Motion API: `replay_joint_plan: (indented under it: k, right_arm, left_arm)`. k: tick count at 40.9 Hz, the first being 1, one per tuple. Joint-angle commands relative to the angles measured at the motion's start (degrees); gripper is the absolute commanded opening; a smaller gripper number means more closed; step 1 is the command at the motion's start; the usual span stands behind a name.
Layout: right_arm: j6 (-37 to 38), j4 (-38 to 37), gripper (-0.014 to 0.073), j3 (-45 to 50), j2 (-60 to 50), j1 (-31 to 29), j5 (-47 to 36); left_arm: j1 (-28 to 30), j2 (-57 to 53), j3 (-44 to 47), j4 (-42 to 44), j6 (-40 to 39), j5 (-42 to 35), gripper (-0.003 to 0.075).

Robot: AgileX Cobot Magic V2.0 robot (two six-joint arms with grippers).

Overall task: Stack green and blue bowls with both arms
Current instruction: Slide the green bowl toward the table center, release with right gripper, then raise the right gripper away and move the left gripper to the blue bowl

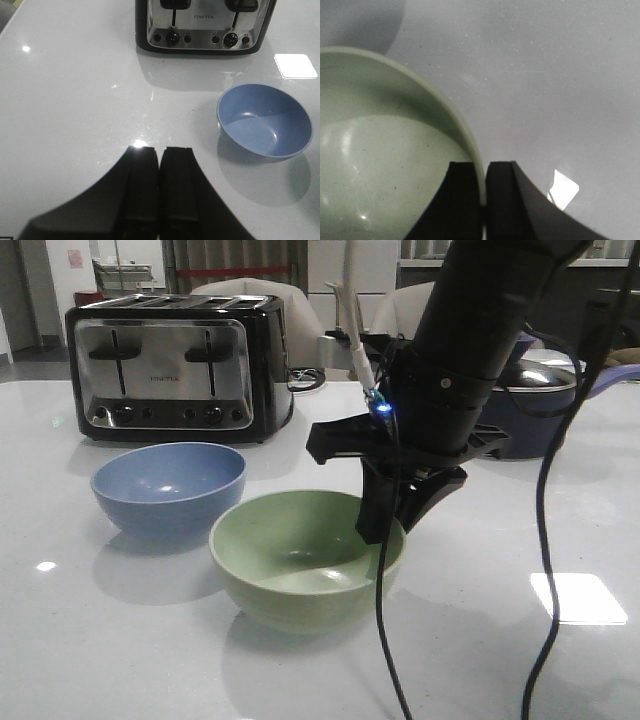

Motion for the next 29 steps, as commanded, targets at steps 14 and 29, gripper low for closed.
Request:
replay_joint_plan:
  k: [14, 29]
  right_arm:
    - [-0.6, -0.1, 0.0432, -1.7, -6.6, 0.0, -5.6]
    - [-0.6, -8.1, 0.0432, 12.0, -30.8, 0.0, -6.5]
  left_arm:
    - [-0.4, 0.3, -2.0, -0.4, -0.5, -4.8, 0.0101]
    - [-0.4, 0.8, -2.0, -0.4, -0.5, -4.9, 0.0116]
